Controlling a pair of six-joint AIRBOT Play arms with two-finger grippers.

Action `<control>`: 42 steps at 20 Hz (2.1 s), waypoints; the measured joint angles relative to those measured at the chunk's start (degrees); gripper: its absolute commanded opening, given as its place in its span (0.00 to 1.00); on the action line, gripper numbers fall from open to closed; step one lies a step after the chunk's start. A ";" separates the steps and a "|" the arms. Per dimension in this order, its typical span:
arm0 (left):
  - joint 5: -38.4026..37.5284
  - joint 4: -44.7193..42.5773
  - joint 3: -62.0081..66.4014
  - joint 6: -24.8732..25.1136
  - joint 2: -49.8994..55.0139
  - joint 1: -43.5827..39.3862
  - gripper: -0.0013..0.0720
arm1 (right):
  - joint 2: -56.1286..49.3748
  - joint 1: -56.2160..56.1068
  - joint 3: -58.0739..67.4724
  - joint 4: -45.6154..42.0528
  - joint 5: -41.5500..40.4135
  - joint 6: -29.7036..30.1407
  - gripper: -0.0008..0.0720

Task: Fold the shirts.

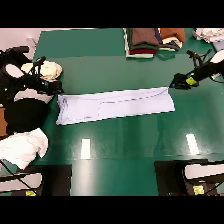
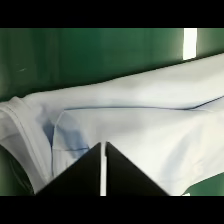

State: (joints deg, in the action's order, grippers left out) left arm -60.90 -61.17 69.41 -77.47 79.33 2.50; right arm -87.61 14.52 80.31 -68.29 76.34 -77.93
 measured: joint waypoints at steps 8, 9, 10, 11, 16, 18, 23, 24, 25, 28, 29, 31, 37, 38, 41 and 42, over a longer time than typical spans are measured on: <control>1.09 2.49 1.46 -0.70 0.15 -6.60 0.05 | -3.56 12.00 -11.56 13.77 0.13 7.63 0.79; 1.86 2.75 1.49 -1.20 0.37 -8.50 0.05 | -4.70 11.91 -12.33 15.69 -0.13 8.39 0.76; 2.86 2.78 1.53 -1.75 0.72 -10.60 0.05 | -5.62 11.47 -12.83 17.14 -0.22 8.98 0.70; 3.85 2.78 1.53 -2.23 1.16 -12.50 0.05 | -6.47 10.60 -13.18 18.38 -0.42 9.55 0.50; 10.10 2.95 2.64 -5.11 5.49 -22.21 0.05 | -6.54 6.01 -14.08 19.69 -4.68 12.61 0.04; 11.69 2.95 4.87 -5.68 8.74 -25.49 0.05 | -3.72 5.29 -13.88 20.06 -5.33 13.22 0.03; 12.98 3.06 13.57 -6.40 18.80 -32.00 0.05 | 4.98 1.22 -7.37 20.65 -1.53 11.93 0.03; 12.98 3.13 15.04 -6.49 20.46 -32.83 0.05 | 6.40 -0.17 -5.51 20.68 -0.94 10.86 0.03; 12.96 3.17 16.37 -6.58 22.05 -33.59 0.05 | 7.76 -1.92 -3.41 20.65 -0.24 9.81 0.03; 13.09 3.89 18.47 -7.15 24.98 -34.93 0.05 | 10.23 -7.76 2.80 20.70 1.31 7.06 0.03; 13.27 4.20 18.86 -7.23 25.57 -35.15 0.05 | 10.64 -9.64 4.61 20.72 1.53 6.21 0.03; 13.33 4.50 19.30 -7.37 26.32 -35.39 0.05 | 11.15 -13.33 7.91 20.72 1.70 4.59 0.03; 12.24 3.56 19.80 -7.69 26.05 -34.64 0.05 | 11.47 -21.92 14.05 20.65 0.31 0.83 0.03; 11.93 3.15 19.85 -7.80 25.22 -33.68 0.05 | 11.17 -23.37 14.99 20.74 -0.17 0.52 0.03; 9.49 0.04 19.93 -7.96 20.15 -29.05 0.05 | 9.01 -28.59 18.03 21.00 -1.18 -0.15 0.03; 8.55 -1.81 19.96 -7.98 17.88 -26.99 0.05 | 7.63 -30.97 19.28 21.59 -1.68 -0.31 0.04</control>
State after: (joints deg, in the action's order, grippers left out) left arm -52.36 -62.98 89.36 -85.45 97.21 -24.49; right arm -79.99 -16.45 99.59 -46.70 74.65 -78.24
